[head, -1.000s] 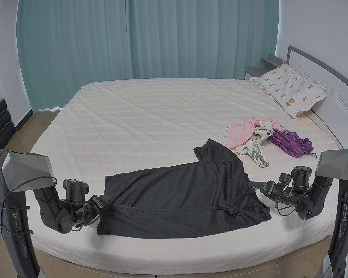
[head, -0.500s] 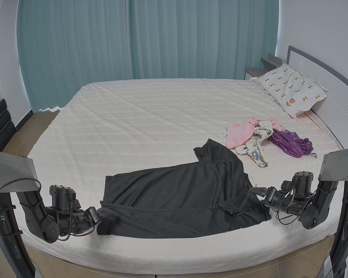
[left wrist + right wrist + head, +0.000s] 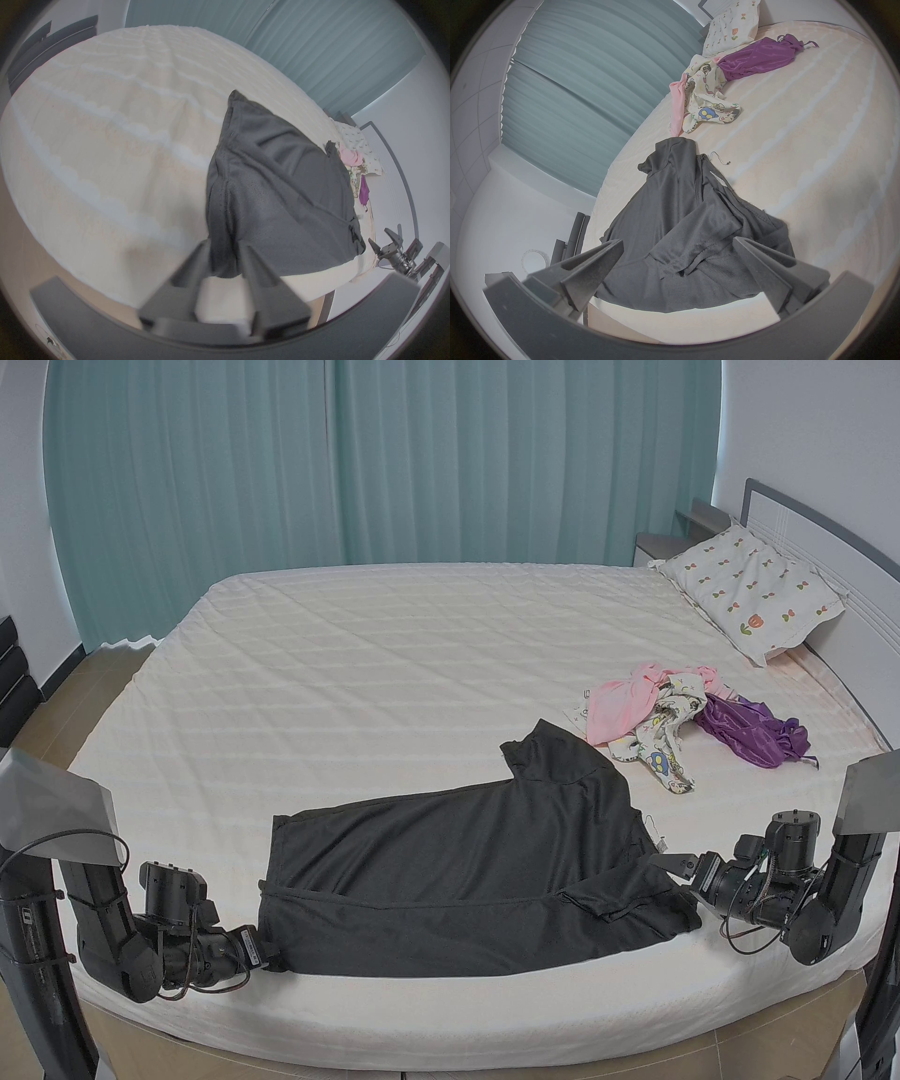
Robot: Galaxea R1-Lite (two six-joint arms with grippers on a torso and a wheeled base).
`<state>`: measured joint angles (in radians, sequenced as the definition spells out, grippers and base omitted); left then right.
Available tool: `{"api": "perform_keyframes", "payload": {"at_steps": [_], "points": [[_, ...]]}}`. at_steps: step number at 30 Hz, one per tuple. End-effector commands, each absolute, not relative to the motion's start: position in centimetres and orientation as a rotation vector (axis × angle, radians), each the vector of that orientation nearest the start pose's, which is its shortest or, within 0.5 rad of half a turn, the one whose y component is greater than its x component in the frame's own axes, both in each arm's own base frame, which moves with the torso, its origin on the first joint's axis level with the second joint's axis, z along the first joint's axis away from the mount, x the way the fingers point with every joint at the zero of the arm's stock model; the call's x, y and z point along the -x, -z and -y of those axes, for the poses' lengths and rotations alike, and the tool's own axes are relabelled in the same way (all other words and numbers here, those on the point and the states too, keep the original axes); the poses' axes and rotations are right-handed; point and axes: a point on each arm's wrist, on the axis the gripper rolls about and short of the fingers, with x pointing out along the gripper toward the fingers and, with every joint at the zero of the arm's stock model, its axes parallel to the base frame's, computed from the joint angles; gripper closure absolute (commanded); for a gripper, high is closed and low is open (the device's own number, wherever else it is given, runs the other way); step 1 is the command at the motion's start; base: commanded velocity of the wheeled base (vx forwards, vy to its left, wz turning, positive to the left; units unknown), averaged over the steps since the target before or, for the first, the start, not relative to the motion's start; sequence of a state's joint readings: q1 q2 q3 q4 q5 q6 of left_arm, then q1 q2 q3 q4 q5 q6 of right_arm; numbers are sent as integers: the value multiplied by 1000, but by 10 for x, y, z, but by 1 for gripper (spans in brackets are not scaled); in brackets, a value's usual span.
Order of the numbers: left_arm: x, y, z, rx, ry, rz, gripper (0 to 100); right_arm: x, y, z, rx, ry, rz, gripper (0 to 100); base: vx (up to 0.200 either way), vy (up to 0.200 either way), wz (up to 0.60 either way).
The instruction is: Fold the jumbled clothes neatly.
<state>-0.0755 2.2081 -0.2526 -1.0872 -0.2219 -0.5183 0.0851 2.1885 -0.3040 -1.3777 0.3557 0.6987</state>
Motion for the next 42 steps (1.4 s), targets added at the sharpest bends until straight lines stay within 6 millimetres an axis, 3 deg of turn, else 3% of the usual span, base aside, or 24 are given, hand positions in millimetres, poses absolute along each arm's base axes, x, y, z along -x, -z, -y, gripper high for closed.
{"api": "perform_keyframes", "payload": {"at_steps": [1,7,20,21,28,34,37,42], "points": [[-240,34,22,544,25,-969,100,-275,-5,-32,-742,-234,-653,0,0,0,0],[-226,25,21,517,36,-973,100,-271,-3,-31,-741,-226,-666,0,0,0,0],[-216,29,20,470,47,-1019,100,-270,-2,-29,-745,-216,-671,0,0,0,0],[-216,29,20,470,47,-1019,0,-270,-2,-29,-745,-216,-671,0,0,0,0],[-219,28,20,477,46,-999,0,-268,-2,-28,-746,-211,-679,0,0,0,0],[-237,20,13,552,18,-914,0,-275,-5,-16,-748,-179,-634,0,0,0,0],[-261,5,14,729,-36,-806,0,-278,0,-16,-743,-178,-645,0,0,0,0],[-272,-3,15,827,-51,-757,0,-278,-2,-29,-738,-221,-653,0,0,0,0]]}}
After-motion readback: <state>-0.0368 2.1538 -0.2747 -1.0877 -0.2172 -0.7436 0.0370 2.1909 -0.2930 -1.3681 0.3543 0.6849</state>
